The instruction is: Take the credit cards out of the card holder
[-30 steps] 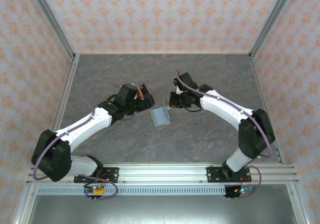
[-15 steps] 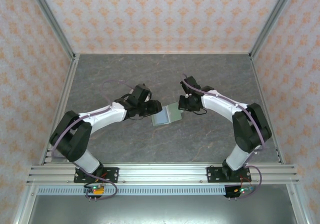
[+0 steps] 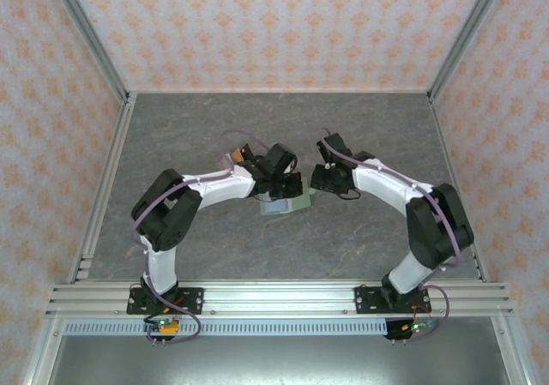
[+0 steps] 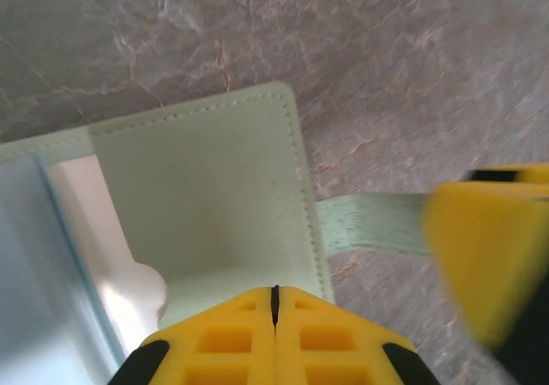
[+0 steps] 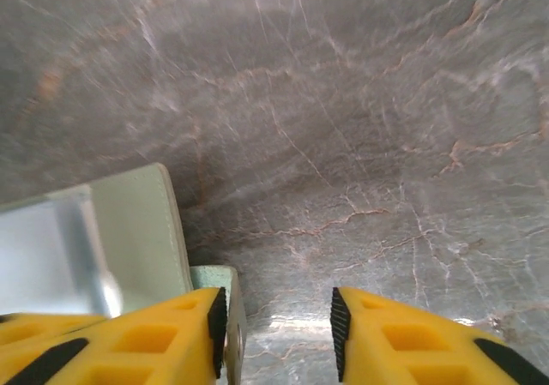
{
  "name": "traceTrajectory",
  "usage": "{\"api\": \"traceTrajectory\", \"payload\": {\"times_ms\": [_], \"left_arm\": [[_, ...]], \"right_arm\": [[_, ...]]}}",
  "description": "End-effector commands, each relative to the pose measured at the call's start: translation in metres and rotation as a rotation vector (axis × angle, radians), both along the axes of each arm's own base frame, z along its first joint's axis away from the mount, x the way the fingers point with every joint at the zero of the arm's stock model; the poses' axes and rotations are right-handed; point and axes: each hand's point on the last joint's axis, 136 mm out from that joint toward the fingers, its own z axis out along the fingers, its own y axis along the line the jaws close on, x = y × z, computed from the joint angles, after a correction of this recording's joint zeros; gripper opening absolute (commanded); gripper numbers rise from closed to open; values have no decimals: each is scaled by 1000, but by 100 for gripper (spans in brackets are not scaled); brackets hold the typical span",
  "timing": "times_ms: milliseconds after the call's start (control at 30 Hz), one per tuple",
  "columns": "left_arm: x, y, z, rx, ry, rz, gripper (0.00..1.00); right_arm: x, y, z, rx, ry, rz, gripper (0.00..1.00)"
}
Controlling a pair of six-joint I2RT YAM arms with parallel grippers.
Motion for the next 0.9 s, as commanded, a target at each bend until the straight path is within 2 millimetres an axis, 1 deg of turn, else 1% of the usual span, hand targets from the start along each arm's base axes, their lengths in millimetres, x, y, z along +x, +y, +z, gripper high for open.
{"api": "traceTrajectory", "payload": {"times_ms": [0,67,167,233,300,433,567,700,733,800,867], "left_arm": [[-5,6,-19,82,42,-11,0],[-6,6,-25,92,54,-6,0],[-7,8,-30,100,59,5,0],[-7,9,-33,107,62,12,0],[-7,9,-35,106,65,16,0],[-9,9,-35,108,69,18,0],[-8,9,-24,90,59,24,0],[-6,13,-3,46,42,49,0],[-5,16,8,32,30,63,0],[-5,29,12,46,29,98,0],[-6,44,14,83,27,130,5]], "right_arm": [[-2,-9,28,15,-67,-50,40],[-7,-5,31,43,-58,-38,37],[-17,8,26,100,-8,-8,25],[-23,21,18,149,25,7,18],[-28,30,8,191,60,6,14],[-31,39,-16,223,115,-22,7],[-31,42,-35,217,160,-33,5],[-32,30,-54,143,181,-69,4],[-32,29,-57,135,184,-73,4],[-34,28,-62,131,197,-76,4],[-34,27,-67,121,205,-80,4]]}}
